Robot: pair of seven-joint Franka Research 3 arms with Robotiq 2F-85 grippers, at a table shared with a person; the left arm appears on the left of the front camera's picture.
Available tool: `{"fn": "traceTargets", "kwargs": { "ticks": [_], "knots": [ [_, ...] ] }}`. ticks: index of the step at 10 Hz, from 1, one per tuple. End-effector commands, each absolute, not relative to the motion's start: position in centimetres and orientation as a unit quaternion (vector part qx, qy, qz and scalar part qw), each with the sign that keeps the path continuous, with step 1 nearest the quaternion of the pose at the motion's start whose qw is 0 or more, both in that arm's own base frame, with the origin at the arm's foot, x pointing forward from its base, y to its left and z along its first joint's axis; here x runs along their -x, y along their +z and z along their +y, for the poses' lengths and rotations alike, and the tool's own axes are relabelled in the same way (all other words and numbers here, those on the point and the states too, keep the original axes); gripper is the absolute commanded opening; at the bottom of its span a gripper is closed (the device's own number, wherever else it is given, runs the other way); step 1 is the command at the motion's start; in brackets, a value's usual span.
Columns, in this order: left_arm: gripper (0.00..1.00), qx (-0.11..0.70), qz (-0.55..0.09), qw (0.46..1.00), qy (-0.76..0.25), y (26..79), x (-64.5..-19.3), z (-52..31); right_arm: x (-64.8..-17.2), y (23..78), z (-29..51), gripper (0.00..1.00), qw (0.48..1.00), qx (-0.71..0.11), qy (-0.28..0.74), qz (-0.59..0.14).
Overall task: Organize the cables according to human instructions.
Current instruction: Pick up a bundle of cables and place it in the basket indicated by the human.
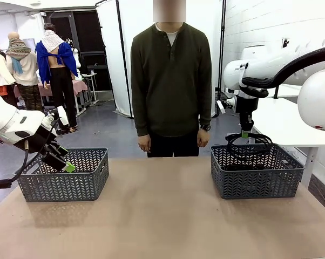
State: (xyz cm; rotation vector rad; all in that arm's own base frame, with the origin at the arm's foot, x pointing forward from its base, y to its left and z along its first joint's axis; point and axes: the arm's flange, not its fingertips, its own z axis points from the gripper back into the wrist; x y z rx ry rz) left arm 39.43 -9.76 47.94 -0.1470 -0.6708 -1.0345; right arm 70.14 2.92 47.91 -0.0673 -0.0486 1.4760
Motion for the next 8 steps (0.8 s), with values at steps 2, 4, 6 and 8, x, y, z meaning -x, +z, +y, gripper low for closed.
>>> {"fn": "traceTargets", "kwargs": {
  "ticks": [2, 4, 6, 8],
  "knots": [
    [1.0, 0.075, -0.315, 0.814, -0.483, 47.64, -39.21, -9.53, -70.6, 47.93, 3.1, 0.0, 0.731, 0.026, 0.682, -0.009],
    [1.0, 0.075, -0.315, 0.814, -0.483, 47.64, -39.21, -9.53, -70.57, 47.82, 3.07, 0.36, 0.734, 0.018, 0.678, 0.0],
    [1.0, 0.075, -0.315, 0.814, -0.483, 47.64, -39.21, -9.53, -70.58, 47.85, 3.35, 0.76, 0.74, 0.01, 0.673, 0.009],
    [1.0, 0.075, -0.315, 0.814, -0.483, 47.64, -39.21, -9.53, -70.65, 48.14, 3.25, 1.0, 0.746, 0.009, 0.666, 0.017]
  ]
}}
